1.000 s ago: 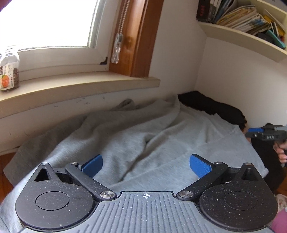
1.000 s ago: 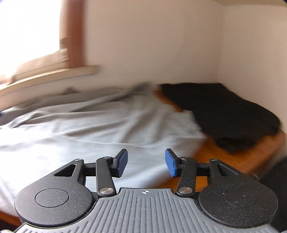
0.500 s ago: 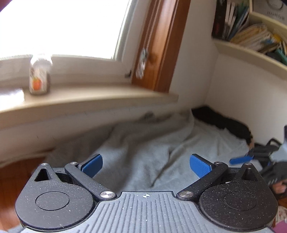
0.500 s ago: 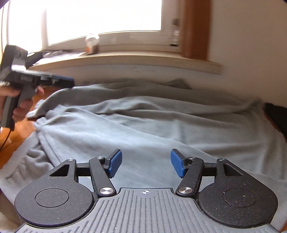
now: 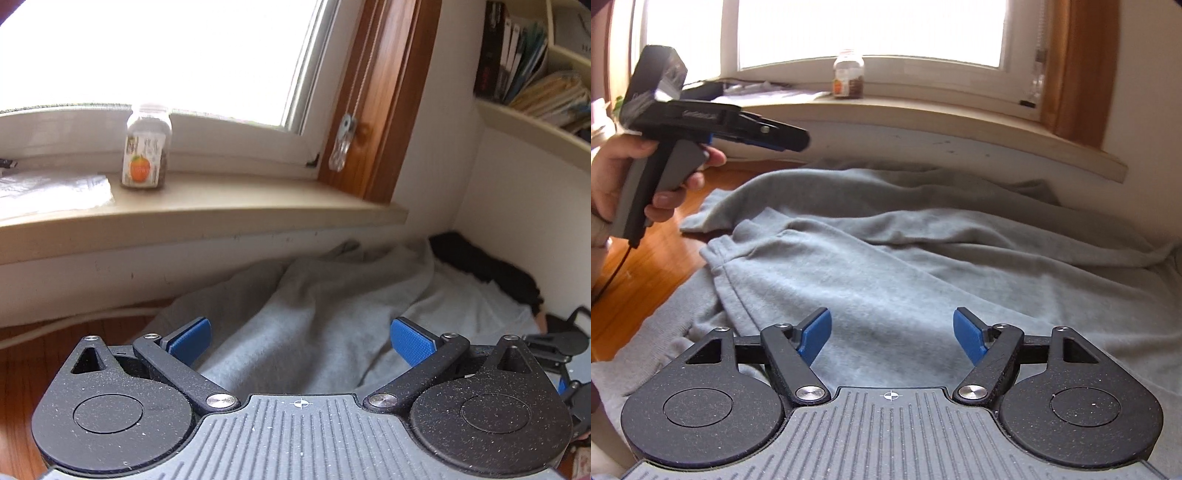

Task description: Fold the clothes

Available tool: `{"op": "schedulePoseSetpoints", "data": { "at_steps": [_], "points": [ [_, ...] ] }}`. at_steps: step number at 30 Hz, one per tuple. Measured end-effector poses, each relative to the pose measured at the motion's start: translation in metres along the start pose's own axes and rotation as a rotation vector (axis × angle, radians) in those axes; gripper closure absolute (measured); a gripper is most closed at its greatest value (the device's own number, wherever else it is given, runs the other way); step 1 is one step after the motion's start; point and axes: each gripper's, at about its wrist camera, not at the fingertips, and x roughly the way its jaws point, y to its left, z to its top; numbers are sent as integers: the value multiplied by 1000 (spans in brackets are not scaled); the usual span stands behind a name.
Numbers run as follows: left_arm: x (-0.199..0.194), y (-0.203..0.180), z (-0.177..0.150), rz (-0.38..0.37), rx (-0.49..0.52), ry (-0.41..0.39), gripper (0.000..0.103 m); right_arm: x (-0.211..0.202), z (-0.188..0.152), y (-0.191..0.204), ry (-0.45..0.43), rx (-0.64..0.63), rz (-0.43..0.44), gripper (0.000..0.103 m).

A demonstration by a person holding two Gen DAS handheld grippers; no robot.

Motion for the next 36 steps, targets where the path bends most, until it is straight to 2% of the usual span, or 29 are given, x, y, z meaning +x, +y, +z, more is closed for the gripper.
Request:
{"op": "schedulePoseSetpoints", "data": {
  "at_steps": [5, 13, 21, 28, 33, 36],
  "points": [
    [10, -9, -4, 40, 66, 46, 0, 7, -3, 1, 8, 12, 10, 30],
    [13, -12, -9, -22, 90, 75, 0, 7, -4, 5, -1, 27, 18, 30],
    [9, -1, -8, -92, 21, 63, 0, 12, 3, 26, -5, 10, 57, 30],
    [5, 8, -6, -160, -37, 30, 1, 18, 9, 61, -5, -35, 162, 30],
    [7, 7, -7, -167, -24, 31, 4, 28, 13, 78, 0, -57, 201, 38],
    [8, 7, -7, -161, -17, 33, 5, 31, 15, 81, -1, -62, 194, 44]
  ]
}}
